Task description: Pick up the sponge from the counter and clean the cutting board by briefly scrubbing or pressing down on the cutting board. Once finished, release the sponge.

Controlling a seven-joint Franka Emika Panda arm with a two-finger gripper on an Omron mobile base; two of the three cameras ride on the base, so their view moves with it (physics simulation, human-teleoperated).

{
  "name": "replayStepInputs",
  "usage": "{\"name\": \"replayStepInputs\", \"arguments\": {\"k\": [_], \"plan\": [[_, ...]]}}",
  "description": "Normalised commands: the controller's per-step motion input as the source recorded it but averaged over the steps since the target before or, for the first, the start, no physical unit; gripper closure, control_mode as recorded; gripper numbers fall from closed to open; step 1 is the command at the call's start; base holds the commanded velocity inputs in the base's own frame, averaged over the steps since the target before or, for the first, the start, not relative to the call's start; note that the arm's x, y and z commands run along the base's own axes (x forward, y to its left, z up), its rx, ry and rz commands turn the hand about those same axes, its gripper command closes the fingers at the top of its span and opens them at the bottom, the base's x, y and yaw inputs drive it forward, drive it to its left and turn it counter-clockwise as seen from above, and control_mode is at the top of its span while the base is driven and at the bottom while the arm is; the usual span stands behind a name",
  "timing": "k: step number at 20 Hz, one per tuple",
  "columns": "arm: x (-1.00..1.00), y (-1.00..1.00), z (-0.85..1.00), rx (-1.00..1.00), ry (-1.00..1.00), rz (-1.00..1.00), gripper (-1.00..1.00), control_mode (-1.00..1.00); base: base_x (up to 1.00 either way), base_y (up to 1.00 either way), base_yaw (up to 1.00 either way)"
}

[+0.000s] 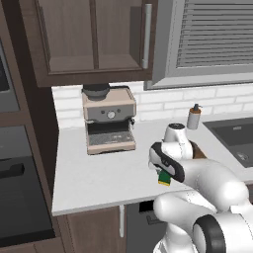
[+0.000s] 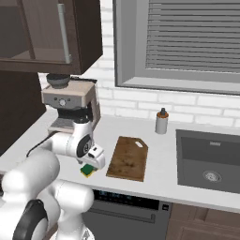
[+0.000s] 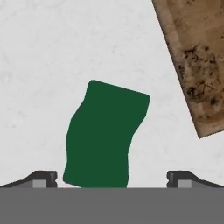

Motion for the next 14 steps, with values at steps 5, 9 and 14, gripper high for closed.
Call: {"name": "replayStepInputs", "arguments": {"k": [5,9,14], "plan": [[0.19,0.0,-0.3,0.0,0.07,0.0,-1.0,-1.0,0.0,0.0,0.0],[0.04,0.0,-0.39,0.0,0.05,-0.01,-1.0,-1.0,0.0,0.0,0.0],[0.15,0.0,-0.26,0.0,0.03,-0.01,-1.0,-1.0,0.0,0.0,0.0]]}}
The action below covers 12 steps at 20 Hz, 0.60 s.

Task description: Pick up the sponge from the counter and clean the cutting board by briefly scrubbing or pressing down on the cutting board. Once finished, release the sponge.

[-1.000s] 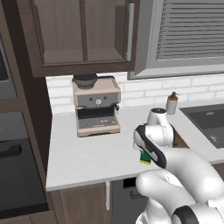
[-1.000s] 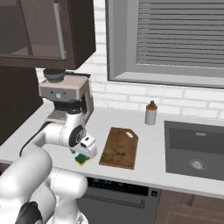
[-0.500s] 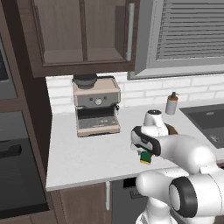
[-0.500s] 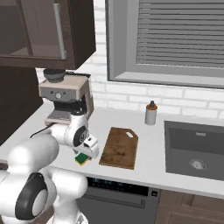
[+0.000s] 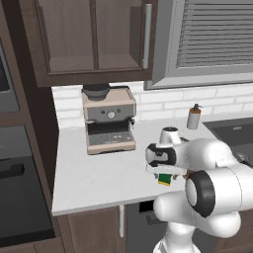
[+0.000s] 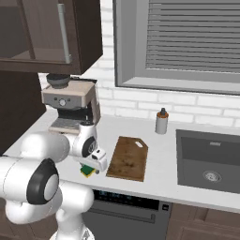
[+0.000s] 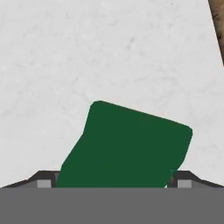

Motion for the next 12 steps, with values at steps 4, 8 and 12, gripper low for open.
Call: {"name": "replayStepInputs", "arguments": {"k": [4,8,12], "plan": [[0.19,0.0,-0.14,0.0,0.01,-0.02,-1.0,-1.0,0.0,0.0,0.0],[0.09,0.0,-0.23,0.0,0.0,-0.03,-1.0,-1.0,0.0,0.0,0.0],[0.0,0.01,-0.53,0.0,0.03,-0.05,-1.0,-1.0,0.0,0.0,0.0]]}}
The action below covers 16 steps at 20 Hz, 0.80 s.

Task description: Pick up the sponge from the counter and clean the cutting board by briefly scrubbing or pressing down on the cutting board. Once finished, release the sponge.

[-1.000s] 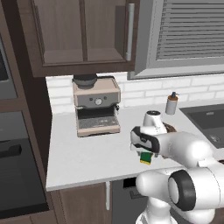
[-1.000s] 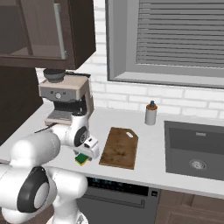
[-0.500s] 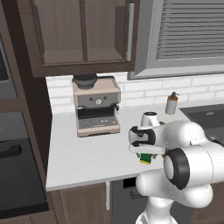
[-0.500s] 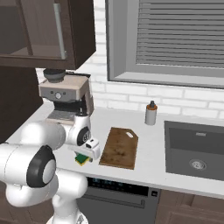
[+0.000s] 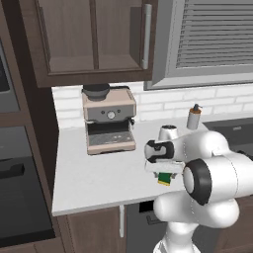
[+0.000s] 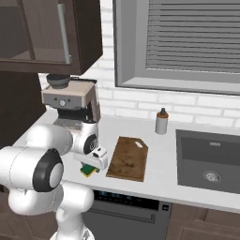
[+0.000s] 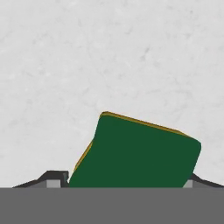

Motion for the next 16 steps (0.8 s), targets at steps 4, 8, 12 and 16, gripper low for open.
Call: {"name": "replayStepInputs", "arguments": {"k": [4,8,12,16], "plan": [[0.0,0.11,-0.31,0.0,0.0,-0.07,1.0,-1.0,0.0,0.0,0.0],[-0.08,0.01,0.29,0.04,-0.05,-0.05,1.0,-1.0,0.0,0.0,0.0],[-0.1,-0.19,0.76,0.03,-0.16,-0.06,1.0,-1.0,0.0,0.0,0.0],[0.11,-0.33,0.27,0.0,-0.08,-0.11,1.0,-1.0,0.0,0.0,0.0]]}}
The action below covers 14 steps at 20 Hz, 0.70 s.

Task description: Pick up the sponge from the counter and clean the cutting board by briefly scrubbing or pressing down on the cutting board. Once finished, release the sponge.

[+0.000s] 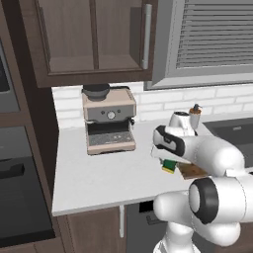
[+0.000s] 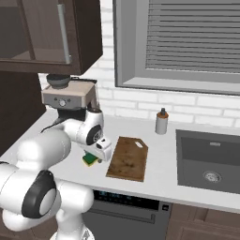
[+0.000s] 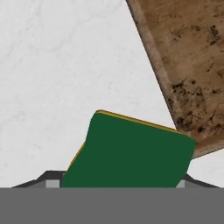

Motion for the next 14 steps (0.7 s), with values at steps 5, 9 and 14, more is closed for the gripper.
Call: {"name": "replayStepInputs", "arguments": {"k": [5,9,14], "plan": [[0.0,-0.09,0.05,0.01,0.0,-0.01,1.0,-1.0,0.0,0.0,0.0],[0.37,-0.21,0.43,-0.03,-0.01,-0.06,1.0,-1.0,0.0,0.0,0.0],[0.68,-0.16,0.41,-0.14,0.0,-0.18,1.0,-1.0,0.0,0.0,0.0]]}}
